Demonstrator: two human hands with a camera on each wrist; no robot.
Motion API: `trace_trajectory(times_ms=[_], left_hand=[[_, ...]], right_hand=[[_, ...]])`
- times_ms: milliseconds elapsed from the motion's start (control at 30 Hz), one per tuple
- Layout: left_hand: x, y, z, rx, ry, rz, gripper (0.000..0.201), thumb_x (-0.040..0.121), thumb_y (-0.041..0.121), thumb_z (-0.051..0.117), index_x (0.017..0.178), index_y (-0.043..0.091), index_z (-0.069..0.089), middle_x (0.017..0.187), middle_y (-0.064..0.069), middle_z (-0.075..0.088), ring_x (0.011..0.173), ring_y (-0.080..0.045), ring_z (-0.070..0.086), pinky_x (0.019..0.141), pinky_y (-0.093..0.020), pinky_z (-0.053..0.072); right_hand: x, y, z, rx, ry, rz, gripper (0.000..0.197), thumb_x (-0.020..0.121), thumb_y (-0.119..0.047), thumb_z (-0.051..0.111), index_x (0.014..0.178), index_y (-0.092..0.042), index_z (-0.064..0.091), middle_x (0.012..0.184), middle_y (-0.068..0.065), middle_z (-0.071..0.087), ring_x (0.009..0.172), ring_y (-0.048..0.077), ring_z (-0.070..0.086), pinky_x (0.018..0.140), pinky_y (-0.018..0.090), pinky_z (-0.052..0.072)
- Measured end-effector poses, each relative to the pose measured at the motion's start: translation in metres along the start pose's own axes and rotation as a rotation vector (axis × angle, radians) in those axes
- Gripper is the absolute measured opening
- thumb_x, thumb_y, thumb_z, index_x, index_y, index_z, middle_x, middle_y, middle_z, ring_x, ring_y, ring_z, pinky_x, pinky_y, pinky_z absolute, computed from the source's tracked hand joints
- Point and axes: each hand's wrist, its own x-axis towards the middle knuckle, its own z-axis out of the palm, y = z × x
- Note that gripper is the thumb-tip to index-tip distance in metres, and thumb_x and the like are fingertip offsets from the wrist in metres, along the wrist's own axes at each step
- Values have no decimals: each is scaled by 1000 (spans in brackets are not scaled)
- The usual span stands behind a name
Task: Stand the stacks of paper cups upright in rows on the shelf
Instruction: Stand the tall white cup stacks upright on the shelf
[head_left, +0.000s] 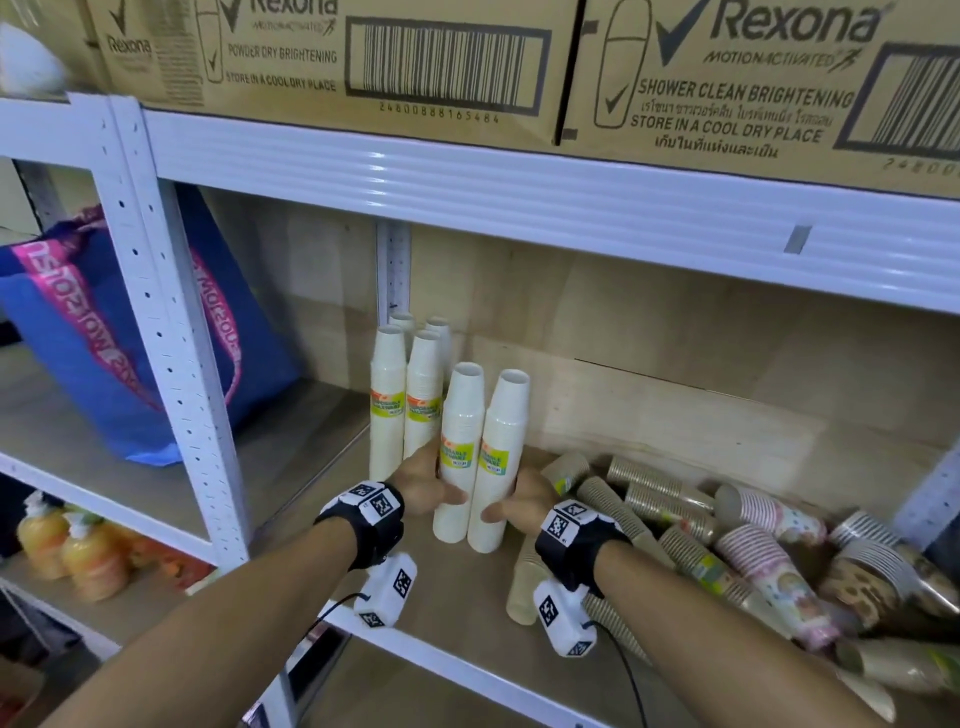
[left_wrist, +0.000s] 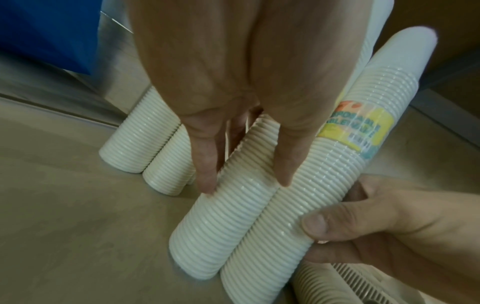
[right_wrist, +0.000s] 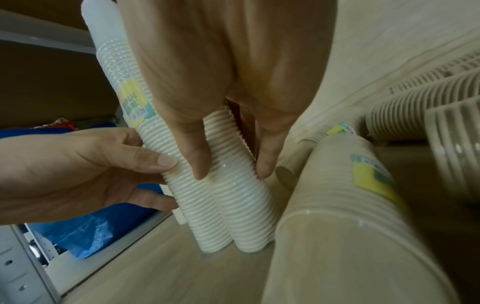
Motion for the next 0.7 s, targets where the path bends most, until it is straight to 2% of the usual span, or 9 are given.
trace_trajectory(times_ms=[100, 200, 267, 333, 400, 433, 533, 600, 700], left_hand=[[3, 12, -9, 16, -17, 32, 63, 76, 13, 78, 129, 29, 49, 116, 9, 65, 113, -14, 60, 100, -46, 48], [6, 36, -29, 38, -66, 76, 51, 77, 12, 78, 121, 24, 55, 110, 8, 68, 107, -13, 63, 92, -40, 51], [10, 56, -45, 43, -82, 90, 53, 76, 15, 79, 122, 23, 54, 110, 4, 68, 106, -15, 64, 86, -41, 56], [16, 73, -61, 31, -68, 76, 56, 77, 17, 80, 124, 22, 51, 113, 0, 67, 105, -19, 65, 83, -46, 59], [19, 91, -73, 45, -60, 69, 52, 80, 16, 78, 124, 19, 52, 112, -3, 66, 104, -21, 65, 85, -47, 58], [20, 100, -79, 64, -63, 76, 48, 81, 16, 77, 123, 18, 54, 111, -3, 66, 104, -21, 65, 86, -46, 58], [22, 121, -87, 74, -65, 79, 41, 83, 10, 75, 122, 12, 59, 102, 0, 62, 101, -21, 63, 88, -43, 57], [24, 126, -87, 85, -56, 73, 38, 84, 8, 74, 120, 9, 62, 99, -1, 60, 98, -22, 63, 88, -44, 57], [26, 125, -84, 82, -48, 76, 34, 83, 7, 75, 116, 7, 64, 98, -2, 61, 94, -21, 63, 85, -41, 58]], right_hand=[[-6, -14, -10, 68, -11, -78, 48, 68, 1, 79, 101, -29, 61, 103, -8, 68, 102, 15, 64, 85, 33, 50], [-6, -34, -26, 131, -23, -133, 51, 67, -2, 80, 108, -25, 59, 111, 0, 70, 107, 21, 65, 88, 42, 53], [-4, -48, -39, 91, -39, -159, 52, 63, -13, 83, 109, -25, 62, 108, -2, 71, 106, 20, 67, 90, 44, 54], [3, -62, -52, 15, -37, -185, 53, 57, -33, 86, 104, -28, 63, 104, -5, 73, 101, 17, 69, 89, 46, 55], [6, -78, -65, -42, 33, -179, 52, 53, -52, 84, 94, -29, 60, 96, -8, 71, 93, 16, 69, 86, 45, 56], [7, -87, -71, -79, 80, -181, 49, 55, -56, 82, 88, -29, 58, 90, -10, 68, 88, 15, 67, 82, 42, 56], [3, -112, -86, -140, 190, -198, 41, 64, -49, 82, 87, -24, 59, 85, -7, 62, 78, 12, 60, 69, 28, 48], [3, -121, -92, -196, 233, -226, 39, 67, -43, 82, 89, -17, 64, 85, -4, 63, 79, 14, 60, 66, 27, 45], [2, -128, -94, -317, 237, -245, 35, 71, -38, 80, 92, -12, 67, 89, 1, 64, 82, 16, 59, 70, 28, 48]])
